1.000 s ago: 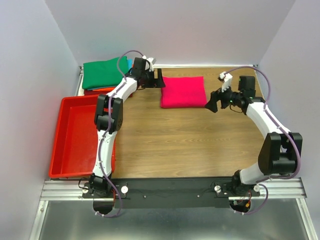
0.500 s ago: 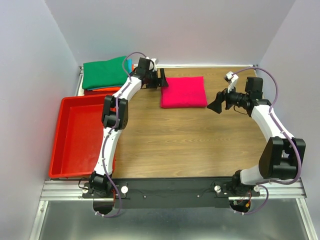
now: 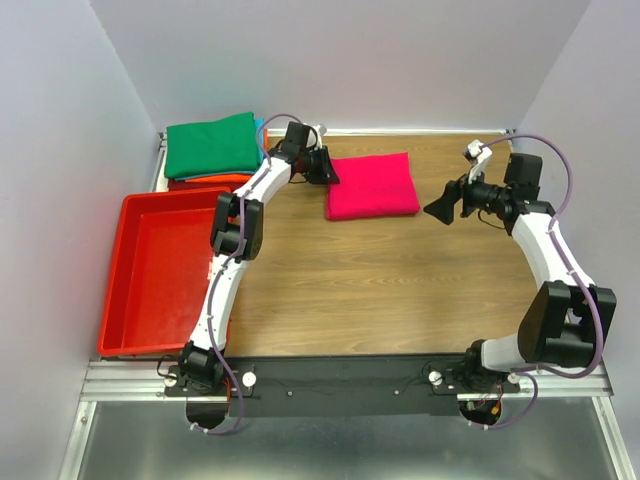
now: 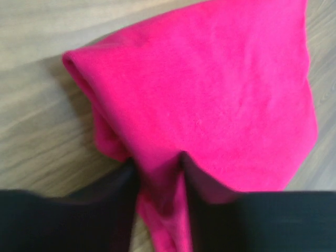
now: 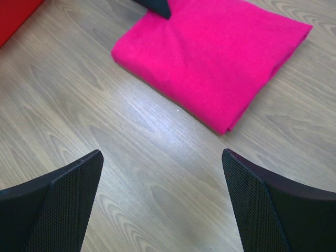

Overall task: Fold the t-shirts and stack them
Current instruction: Neatly place the folded tshirt to the corner

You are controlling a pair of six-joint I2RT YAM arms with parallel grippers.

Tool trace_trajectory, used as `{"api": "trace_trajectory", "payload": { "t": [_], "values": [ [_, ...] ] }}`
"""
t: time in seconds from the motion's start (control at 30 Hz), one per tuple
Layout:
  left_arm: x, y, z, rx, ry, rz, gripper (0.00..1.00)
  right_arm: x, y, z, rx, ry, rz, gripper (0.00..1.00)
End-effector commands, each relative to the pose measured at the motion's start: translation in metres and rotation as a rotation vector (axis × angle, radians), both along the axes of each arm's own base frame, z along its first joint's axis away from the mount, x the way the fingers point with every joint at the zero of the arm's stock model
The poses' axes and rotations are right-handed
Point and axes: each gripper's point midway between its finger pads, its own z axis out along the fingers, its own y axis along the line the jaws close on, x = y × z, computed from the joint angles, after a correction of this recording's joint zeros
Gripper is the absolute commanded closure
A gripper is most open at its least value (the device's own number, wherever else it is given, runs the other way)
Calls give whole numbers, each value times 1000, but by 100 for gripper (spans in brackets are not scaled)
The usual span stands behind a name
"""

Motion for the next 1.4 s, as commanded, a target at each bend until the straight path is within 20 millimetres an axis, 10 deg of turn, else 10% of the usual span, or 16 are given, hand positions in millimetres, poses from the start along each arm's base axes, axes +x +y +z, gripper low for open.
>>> {"api": "trace_trajectory", "payload": {
  "t": [0.0, 0.07, 0.4, 0.7, 1.37],
  "values": [
    [-22, -6, -20, -15, 85, -59, 81, -9, -4, 13, 34, -27, 12, 0],
    [-16, -7, -8, -16, 32, -64, 100, -8, -9, 13, 38, -23, -2, 0],
    [9, 66, 101, 401, -431, 17, 100, -8, -17, 10, 69, 0, -15, 0],
    [-4, 123, 125, 760, -565, 106, 100, -9, -18, 9, 75, 3, -11, 0],
    [-23, 142, 185, 925, -663, 211, 100, -12, -15, 9, 90, 0, 12, 0]
  ]
}}
